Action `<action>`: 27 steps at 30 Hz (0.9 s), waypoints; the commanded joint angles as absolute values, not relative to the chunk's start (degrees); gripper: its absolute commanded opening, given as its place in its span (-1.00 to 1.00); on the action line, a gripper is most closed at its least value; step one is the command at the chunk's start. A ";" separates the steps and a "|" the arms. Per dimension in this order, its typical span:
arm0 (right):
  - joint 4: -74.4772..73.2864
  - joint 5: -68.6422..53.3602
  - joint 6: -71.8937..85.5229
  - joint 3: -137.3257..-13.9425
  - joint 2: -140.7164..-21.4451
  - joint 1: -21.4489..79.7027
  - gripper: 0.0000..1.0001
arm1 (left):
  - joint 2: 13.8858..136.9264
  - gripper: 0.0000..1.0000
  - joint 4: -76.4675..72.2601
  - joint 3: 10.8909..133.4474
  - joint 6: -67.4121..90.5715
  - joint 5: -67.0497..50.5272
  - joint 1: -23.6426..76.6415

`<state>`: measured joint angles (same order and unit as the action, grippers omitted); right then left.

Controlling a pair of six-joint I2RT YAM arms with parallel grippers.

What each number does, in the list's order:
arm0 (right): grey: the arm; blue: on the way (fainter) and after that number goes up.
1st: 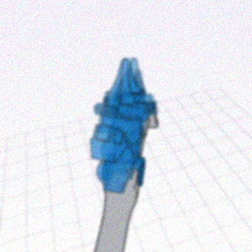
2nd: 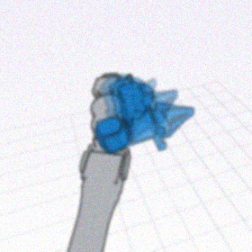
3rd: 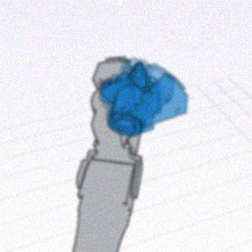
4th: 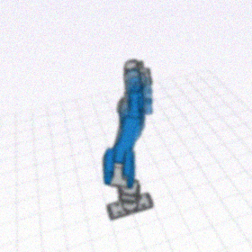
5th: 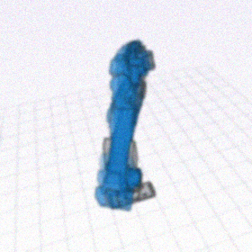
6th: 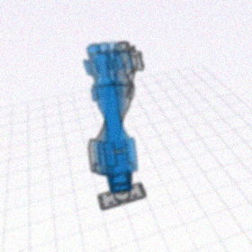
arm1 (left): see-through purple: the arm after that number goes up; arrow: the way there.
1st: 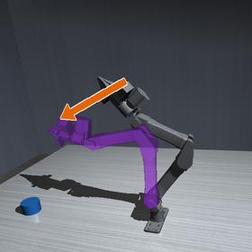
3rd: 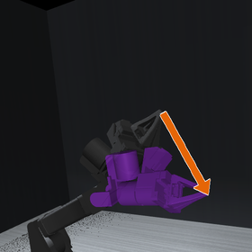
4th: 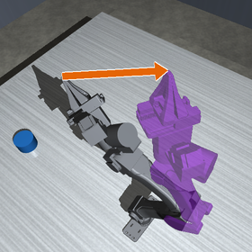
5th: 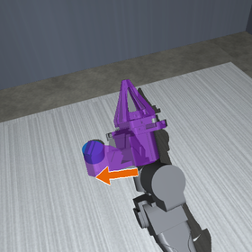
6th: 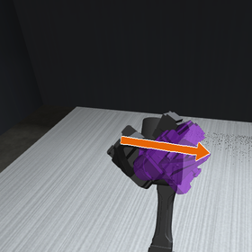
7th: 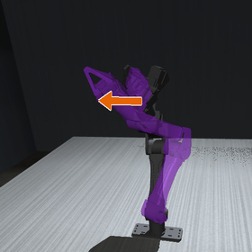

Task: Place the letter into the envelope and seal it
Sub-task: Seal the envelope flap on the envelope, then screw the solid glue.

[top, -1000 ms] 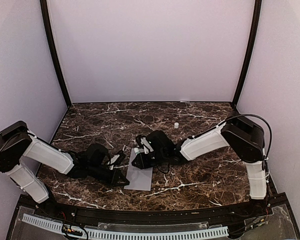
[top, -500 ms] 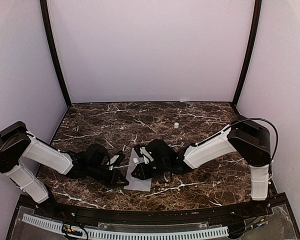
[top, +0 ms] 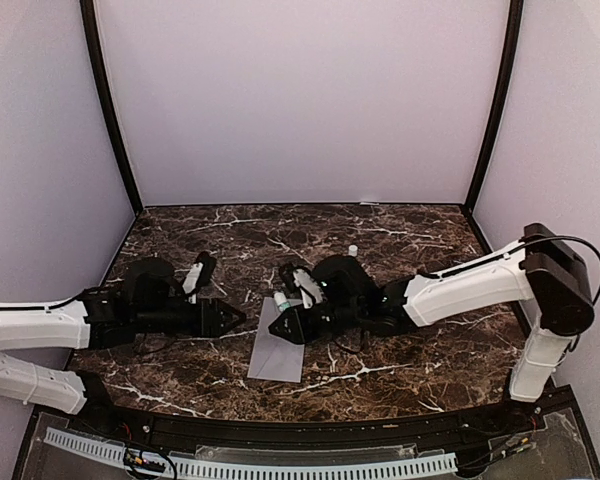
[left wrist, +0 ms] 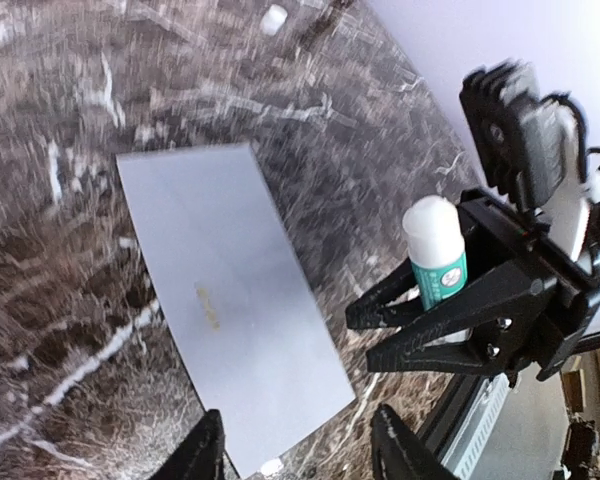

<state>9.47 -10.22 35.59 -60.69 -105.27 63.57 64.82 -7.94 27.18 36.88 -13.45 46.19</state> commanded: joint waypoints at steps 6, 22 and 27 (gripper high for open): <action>26.86 -14.21 30.41 -50.32 -86.63 64.07 -1.00 | 48.27 0.14 -11.58 33.66 37.55 -14.46 46.32; 39.32 -30.70 31.94 -51.21 -83.59 65.07 -1.00 | 61.14 0.23 -26.44 45.86 34.45 -30.44 56.35; 39.81 -31.76 32.17 -51.87 -84.61 65.37 -1.00 | 63.36 0.20 -26.78 46.29 34.80 -29.99 57.24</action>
<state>36.18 -29.69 31.97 -49.91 -83.74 64.58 62.24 -24.36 44.77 35.73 -28.80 56.62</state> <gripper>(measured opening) 0.210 0.605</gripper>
